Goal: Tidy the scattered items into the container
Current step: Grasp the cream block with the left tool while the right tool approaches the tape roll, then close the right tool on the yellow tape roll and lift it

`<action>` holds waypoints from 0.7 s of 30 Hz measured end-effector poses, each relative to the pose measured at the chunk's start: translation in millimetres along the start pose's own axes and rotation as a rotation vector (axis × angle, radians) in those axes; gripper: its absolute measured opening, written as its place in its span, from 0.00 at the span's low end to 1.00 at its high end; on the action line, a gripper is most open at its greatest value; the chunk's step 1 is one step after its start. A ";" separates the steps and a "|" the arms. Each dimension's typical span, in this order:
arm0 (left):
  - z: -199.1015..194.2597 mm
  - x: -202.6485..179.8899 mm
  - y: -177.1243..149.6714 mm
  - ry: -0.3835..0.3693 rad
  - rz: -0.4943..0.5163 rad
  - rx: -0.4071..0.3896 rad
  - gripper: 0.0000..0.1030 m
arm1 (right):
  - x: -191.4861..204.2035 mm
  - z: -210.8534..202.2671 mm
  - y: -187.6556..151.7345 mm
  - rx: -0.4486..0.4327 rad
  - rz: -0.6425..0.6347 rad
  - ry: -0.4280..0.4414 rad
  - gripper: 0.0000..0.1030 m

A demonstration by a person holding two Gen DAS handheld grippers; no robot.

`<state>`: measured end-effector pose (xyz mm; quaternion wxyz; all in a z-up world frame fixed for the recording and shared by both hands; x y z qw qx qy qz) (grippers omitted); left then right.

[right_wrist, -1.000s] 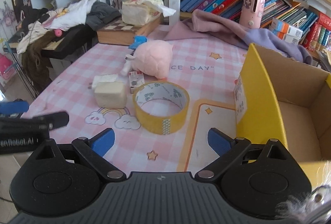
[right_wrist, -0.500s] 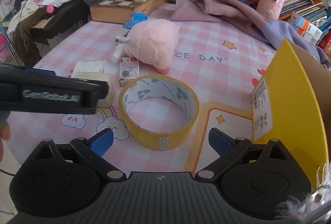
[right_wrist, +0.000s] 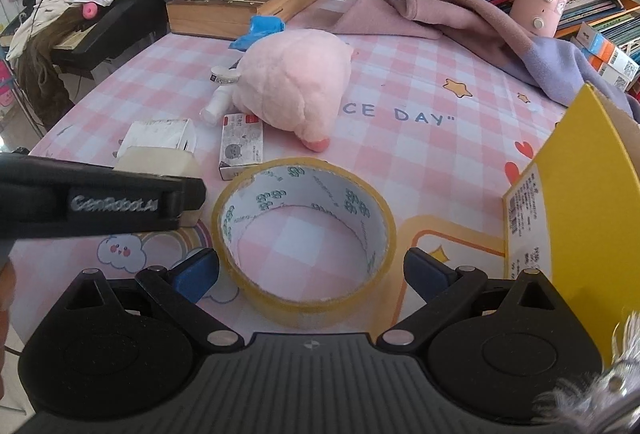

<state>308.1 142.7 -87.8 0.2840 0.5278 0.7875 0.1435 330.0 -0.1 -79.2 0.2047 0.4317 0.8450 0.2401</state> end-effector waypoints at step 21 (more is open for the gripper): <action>-93.9 23.7 -19.2 -0.062 -0.051 -0.138 0.40 | 6.9 -65.7 -6.7 -0.175 0.009 0.057 0.85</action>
Point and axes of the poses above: each gripper's, at about its wrist camera, not at the fingertips, and z roughly the way its jaws point, x to its left, y to its top, the point moved 1 cm from there along z, roughly the way its jaws point, and after that the axes turned 11 degrees about -z, right-handed, at the moved point
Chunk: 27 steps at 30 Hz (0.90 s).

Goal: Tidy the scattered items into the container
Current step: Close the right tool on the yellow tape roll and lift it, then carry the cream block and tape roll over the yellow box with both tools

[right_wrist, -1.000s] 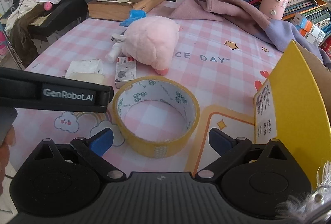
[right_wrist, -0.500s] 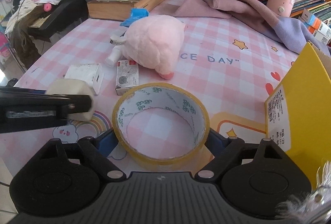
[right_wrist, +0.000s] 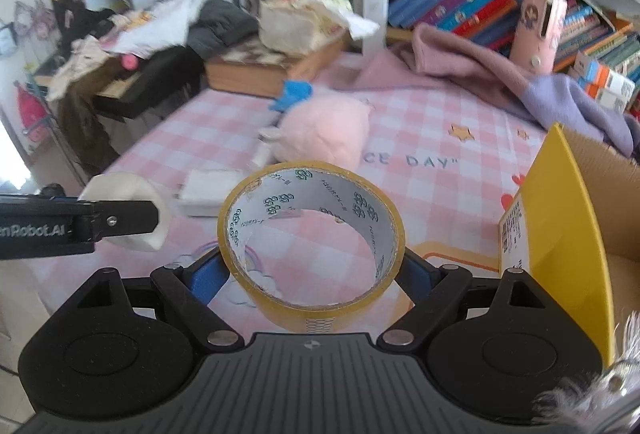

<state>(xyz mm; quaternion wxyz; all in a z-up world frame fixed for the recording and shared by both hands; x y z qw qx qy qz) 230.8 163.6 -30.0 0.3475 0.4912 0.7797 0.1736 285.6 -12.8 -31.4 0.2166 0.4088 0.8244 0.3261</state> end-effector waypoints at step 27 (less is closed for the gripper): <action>-158.0 5.6 -119.7 -0.107 -0.021 -0.074 0.38 | 64.8 -187.6 -109.8 -0.165 0.006 -0.069 0.85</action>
Point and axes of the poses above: each gripper's, at about its wrist camera, not at the fingertips, and z roughly the way its jaws point, x to its left, y to its top, the point moved 1 cm from there along z, roughly the way its jaws point, and after that the axes turned 11 degrees about -z, right-handed, at the moved point
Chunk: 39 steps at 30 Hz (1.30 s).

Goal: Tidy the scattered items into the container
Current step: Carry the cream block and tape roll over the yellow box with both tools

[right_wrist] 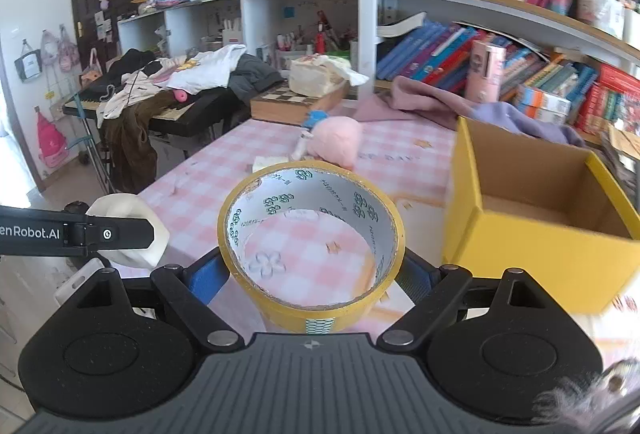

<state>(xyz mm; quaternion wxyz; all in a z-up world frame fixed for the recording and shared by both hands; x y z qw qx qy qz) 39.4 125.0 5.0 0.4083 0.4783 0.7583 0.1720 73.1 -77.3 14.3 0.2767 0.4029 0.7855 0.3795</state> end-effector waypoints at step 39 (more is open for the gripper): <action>0.9 -94.2 -55.1 -0.301 0.247 0.147 0.36 | -60.2 -117.7 -80.3 0.089 0.233 -0.356 0.85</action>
Point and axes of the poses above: each gripper's, at about its wrist camera, not at the fingertips, and z roughly the way its jaws point, x to its left, y to its top, the point moved 1 cm from there along z, roughly the way its jaws point, and after that the axes turned 11 degrees about -z, right-handed, at the moved point
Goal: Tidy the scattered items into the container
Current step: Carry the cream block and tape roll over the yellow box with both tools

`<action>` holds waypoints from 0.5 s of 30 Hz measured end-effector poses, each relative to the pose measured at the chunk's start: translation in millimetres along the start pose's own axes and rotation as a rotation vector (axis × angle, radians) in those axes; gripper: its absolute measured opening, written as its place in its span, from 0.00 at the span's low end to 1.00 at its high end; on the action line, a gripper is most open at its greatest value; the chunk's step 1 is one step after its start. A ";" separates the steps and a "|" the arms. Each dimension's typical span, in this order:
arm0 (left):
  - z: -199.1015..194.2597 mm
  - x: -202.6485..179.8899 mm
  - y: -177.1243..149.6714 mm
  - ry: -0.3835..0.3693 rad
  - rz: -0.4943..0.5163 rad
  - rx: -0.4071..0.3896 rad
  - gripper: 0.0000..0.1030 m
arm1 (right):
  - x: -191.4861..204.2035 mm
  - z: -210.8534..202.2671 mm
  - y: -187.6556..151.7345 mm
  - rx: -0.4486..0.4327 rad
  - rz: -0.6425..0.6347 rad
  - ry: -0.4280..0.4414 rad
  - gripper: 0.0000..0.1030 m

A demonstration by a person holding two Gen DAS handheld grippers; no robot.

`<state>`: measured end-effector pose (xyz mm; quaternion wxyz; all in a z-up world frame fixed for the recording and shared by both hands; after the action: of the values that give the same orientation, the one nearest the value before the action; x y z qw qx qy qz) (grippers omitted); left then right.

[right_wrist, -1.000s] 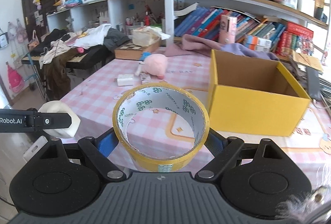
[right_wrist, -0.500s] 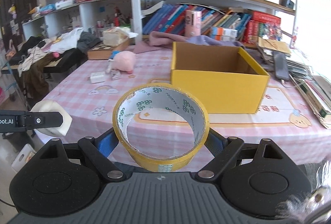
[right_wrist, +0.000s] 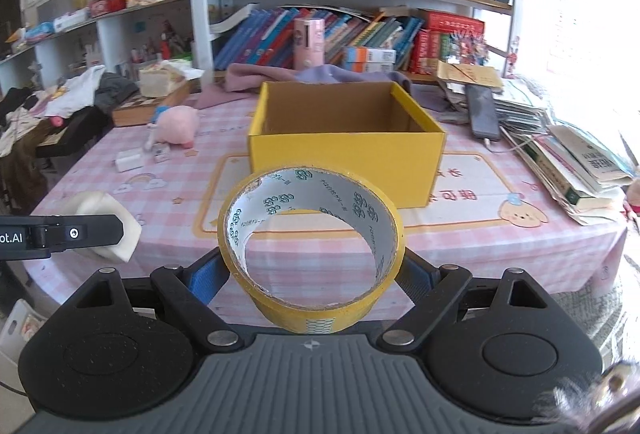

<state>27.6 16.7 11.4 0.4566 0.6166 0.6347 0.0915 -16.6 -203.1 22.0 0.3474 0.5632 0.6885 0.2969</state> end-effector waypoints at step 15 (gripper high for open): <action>36.6 -35.0 34.0 -0.073 0.140 -0.054 0.36 | -37.7 32.1 27.6 -0.041 0.022 -0.052 0.85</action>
<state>70.6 -22.4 30.1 0.4886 0.6498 0.5702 0.1178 29.9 -234.3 30.9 0.3735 0.5709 0.6669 0.2998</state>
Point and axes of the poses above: each gripper's, at about its wrist camera, not at the fingertips, and z roughly the way its jaws point, x to its left, y to its top, the point moved 1 cm from there along z, roughly the way its jaws point, and after that the axes turned 11 degrees about -z, right-handed, at the moved point
